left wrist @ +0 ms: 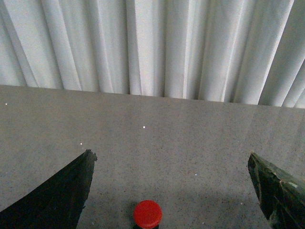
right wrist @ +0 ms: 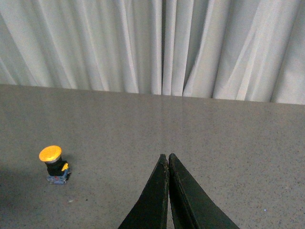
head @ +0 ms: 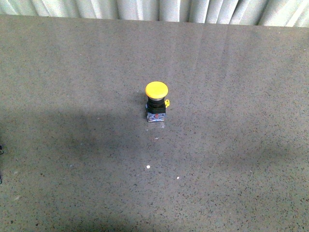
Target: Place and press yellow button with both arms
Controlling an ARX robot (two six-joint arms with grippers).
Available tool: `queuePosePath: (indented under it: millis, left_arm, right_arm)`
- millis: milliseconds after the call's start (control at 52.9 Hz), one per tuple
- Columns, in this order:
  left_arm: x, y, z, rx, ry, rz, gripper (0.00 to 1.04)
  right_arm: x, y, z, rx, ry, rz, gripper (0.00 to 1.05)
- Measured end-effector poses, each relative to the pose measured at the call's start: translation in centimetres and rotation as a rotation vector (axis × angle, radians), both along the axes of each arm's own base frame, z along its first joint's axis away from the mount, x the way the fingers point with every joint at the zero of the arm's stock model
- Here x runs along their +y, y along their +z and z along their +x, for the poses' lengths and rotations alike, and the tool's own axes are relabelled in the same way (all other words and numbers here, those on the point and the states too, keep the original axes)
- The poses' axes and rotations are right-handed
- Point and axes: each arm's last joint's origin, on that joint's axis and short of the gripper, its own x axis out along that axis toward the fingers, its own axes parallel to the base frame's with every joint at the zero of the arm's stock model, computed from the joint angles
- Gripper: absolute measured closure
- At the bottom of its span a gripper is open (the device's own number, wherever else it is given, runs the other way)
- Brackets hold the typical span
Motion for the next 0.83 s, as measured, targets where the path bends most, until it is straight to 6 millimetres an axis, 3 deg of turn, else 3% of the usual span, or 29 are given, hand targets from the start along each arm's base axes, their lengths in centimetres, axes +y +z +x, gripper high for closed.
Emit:
queuePosePath:
  millis: [151, 378, 473, 832]
  left_arm:
    - [0.00, 0.00, 0.00, 0.000, 0.000, 0.000, 0.09]
    - [0.00, 0.00, 0.00, 0.000, 0.000, 0.000, 0.09]
    - [0.00, 0.00, 0.00, 0.000, 0.000, 0.000, 0.09]
    - [0.00, 0.00, 0.00, 0.000, 0.000, 0.000, 0.09]
  right_arm:
    - [0.00, 0.00, 0.00, 0.000, 0.000, 0.000, 0.80]
    - [0.00, 0.00, 0.00, 0.000, 0.000, 0.000, 0.24]
    - [0.00, 0.00, 0.00, 0.000, 0.000, 0.000, 0.09]
    - [0.00, 0.00, 0.00, 0.000, 0.000, 0.000, 0.09]
